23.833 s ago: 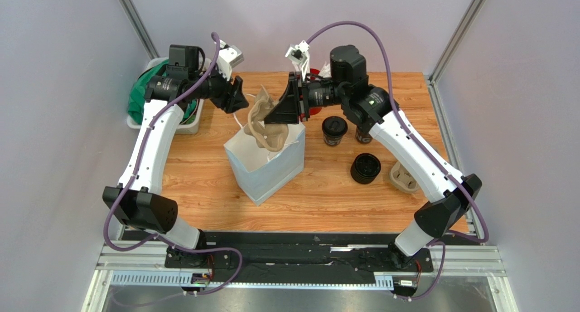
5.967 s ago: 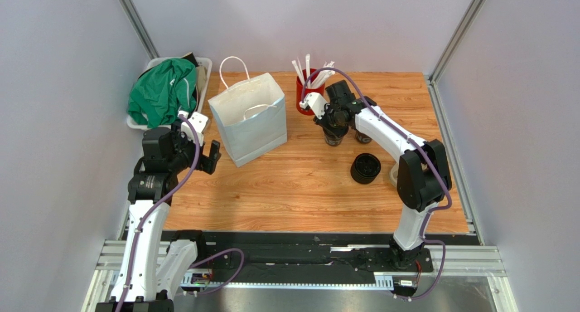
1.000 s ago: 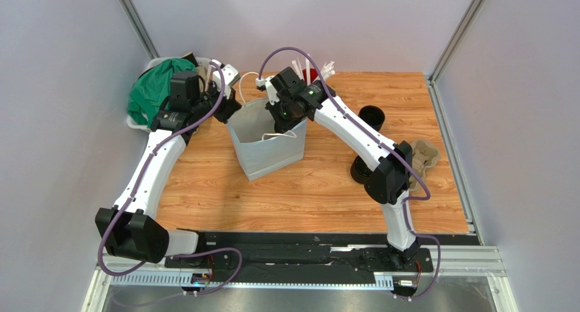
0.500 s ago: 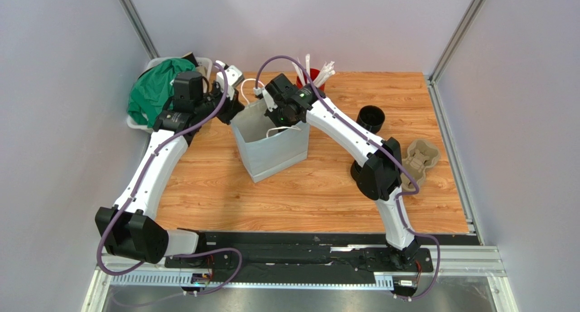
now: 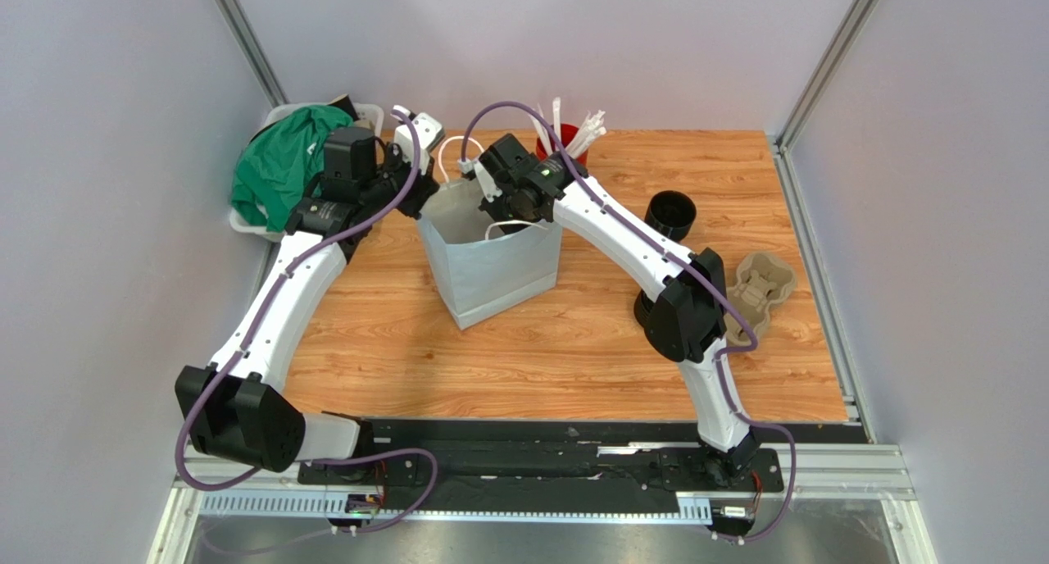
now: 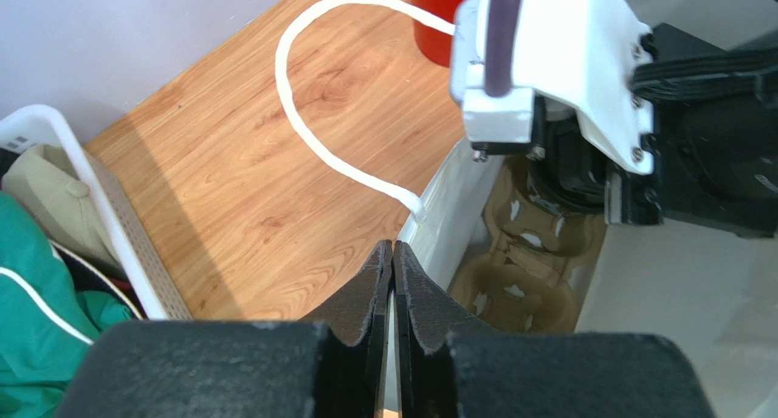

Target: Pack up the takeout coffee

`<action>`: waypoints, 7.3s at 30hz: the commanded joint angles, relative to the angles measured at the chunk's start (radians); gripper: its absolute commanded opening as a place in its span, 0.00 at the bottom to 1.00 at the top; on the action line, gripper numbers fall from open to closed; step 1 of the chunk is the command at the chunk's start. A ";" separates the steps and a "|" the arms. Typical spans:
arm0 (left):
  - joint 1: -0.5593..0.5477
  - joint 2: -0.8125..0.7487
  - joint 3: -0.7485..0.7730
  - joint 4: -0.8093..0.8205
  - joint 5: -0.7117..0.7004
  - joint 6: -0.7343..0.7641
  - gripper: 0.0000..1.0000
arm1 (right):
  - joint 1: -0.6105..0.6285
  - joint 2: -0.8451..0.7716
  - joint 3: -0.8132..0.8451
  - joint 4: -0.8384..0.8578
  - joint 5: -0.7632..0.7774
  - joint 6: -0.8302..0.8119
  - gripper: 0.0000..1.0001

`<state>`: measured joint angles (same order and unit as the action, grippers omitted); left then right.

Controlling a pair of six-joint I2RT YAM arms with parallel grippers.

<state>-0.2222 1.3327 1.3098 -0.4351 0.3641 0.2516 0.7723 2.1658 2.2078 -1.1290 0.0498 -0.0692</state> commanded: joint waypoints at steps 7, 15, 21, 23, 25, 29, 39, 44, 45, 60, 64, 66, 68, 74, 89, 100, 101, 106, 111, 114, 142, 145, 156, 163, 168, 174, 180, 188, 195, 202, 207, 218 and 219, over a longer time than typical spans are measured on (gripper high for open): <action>-0.012 0.023 0.009 0.027 -0.106 -0.040 0.09 | 0.004 -0.012 0.027 -0.014 0.078 -0.035 0.00; -0.026 0.023 0.000 0.021 -0.054 -0.034 0.09 | 0.007 -0.061 -0.051 0.069 0.071 -0.053 0.00; -0.039 0.029 0.029 0.003 0.005 -0.029 0.22 | 0.007 -0.058 -0.060 0.078 0.068 -0.050 0.00; -0.040 0.031 0.042 -0.001 0.025 -0.032 0.36 | 0.007 -0.055 -0.051 0.078 0.070 -0.050 0.00; -0.042 0.039 0.055 -0.007 0.052 -0.034 0.46 | 0.005 -0.055 -0.043 0.080 0.073 -0.047 0.00; -0.058 0.060 0.069 -0.014 0.056 -0.031 0.55 | 0.005 -0.060 -0.034 0.081 0.073 -0.049 0.00; -0.069 0.123 0.101 0.047 -0.039 -0.084 0.54 | 0.005 -0.072 -0.048 0.084 0.065 -0.049 0.00; -0.069 0.120 0.091 0.093 -0.082 -0.120 0.52 | 0.005 -0.084 -0.057 0.092 0.062 -0.050 0.00; -0.069 0.115 0.086 0.113 -0.094 -0.124 0.52 | 0.007 -0.084 -0.060 0.092 0.061 -0.052 0.00; -0.072 0.143 0.094 0.128 -0.163 -0.196 0.45 | 0.004 -0.149 -0.135 0.143 0.036 -0.064 0.00; -0.077 0.151 0.100 0.124 -0.189 -0.195 0.43 | 0.004 -0.143 -0.149 0.123 0.035 -0.070 0.00; -0.078 0.151 0.100 0.125 -0.197 -0.196 0.43 | 0.004 -0.133 -0.149 0.112 0.032 -0.076 0.00; -0.080 0.152 0.101 0.127 -0.203 -0.199 0.43 | 0.004 -0.120 -0.143 0.092 0.032 -0.081 0.00; -0.088 0.161 0.101 0.131 -0.247 -0.199 0.43 | 0.002 -0.101 -0.142 0.063 0.032 -0.096 0.00; -0.091 0.148 0.086 0.145 -0.274 -0.195 0.43 | -0.031 -0.008 -0.057 0.005 0.016 -0.092 0.00; -0.092 0.141 0.075 0.165 -0.298 -0.198 0.43 | -0.034 0.009 -0.063 -0.017 -0.005 -0.095 0.00; -0.092 0.141 0.074 0.167 -0.298 -0.198 0.44 | -0.034 0.009 -0.068 -0.020 -0.014 -0.095 0.00; -0.103 0.151 0.082 0.167 -0.303 -0.195 0.51 | -0.034 0.009 -0.079 -0.026 -0.022 -0.101 0.00; -0.112 0.154 0.085 0.170 -0.315 -0.195 0.51 | -0.036 0.031 -0.063 -0.046 -0.011 -0.101 0.00; -0.114 0.148 0.082 0.171 -0.320 -0.198 0.51 | -0.036 0.048 -0.046 -0.060 -0.018 -0.096 0.00; -0.123 0.118 0.040 0.194 -0.361 -0.172 0.30 | -0.096 -0.106 -0.200 0.075 -0.085 -0.006 0.00; -0.123 0.115 0.037 0.194 -0.389 -0.172 0.28 | -0.110 -0.121 -0.233 0.118 -0.099 0.006 0.00; -0.123 0.109 0.042 0.190 -0.347 -0.161 0.29 | -0.120 -0.132 -0.304 0.158 -0.099 0.009 0.00; -0.123 0.109 0.048 0.180 -0.315 -0.161 0.31 | -0.119 -0.138 -0.304 0.164 -0.102 0.006 0.00; -0.123 0.109 0.057 0.170 -0.297 -0.153 0.39 | -0.120 -0.158 -0.272 0.164 -0.102 -0.010 0.11; -0.123 0.109 0.065 0.160 -0.277 -0.147 0.47 | -0.119 -0.181 -0.218 0.155 -0.108 -0.030 0.30; -0.123 0.108 0.069 0.150 -0.257 -0.149 0.48 | -0.117 -0.208 -0.186 0.153 -0.140 -0.046 0.48; -0.126 0.106 0.088 0.125 -0.228 -0.140 0.53 | -0.119 -0.267 -0.168 0.187 -0.188 -0.069 0.69; -0.132 0.095 0.101 0.110 -0.218 -0.138 0.55 | -0.119 -0.288 -0.217 0.235 -0.194 -0.069 0.71; -0.134 0.089 0.135 0.082 -0.159 -0.123 0.57 | -0.119 -0.325 -0.261 0.281 -0.194 -0.072 0.71; -0.135 0.083 0.143 0.058 -0.091 -0.103 0.60 | -0.119 -0.389 -0.237 0.328 -0.188 -0.078 0.72; -0.134 0.068 0.112 0.041 -0.102 -0.064 0.67 | -0.174 -0.520 -0.155 0.393 -0.191 -0.032 0.72; -0.135 0.065 0.117 0.035 -0.102 -0.063 0.70 | -0.207 -0.520 -0.136 0.396 -0.176 -0.018 0.71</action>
<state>-0.3534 1.4380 1.4120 -0.3920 0.2531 0.1520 0.6304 1.7031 1.9968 -0.8101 -0.1581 -0.1249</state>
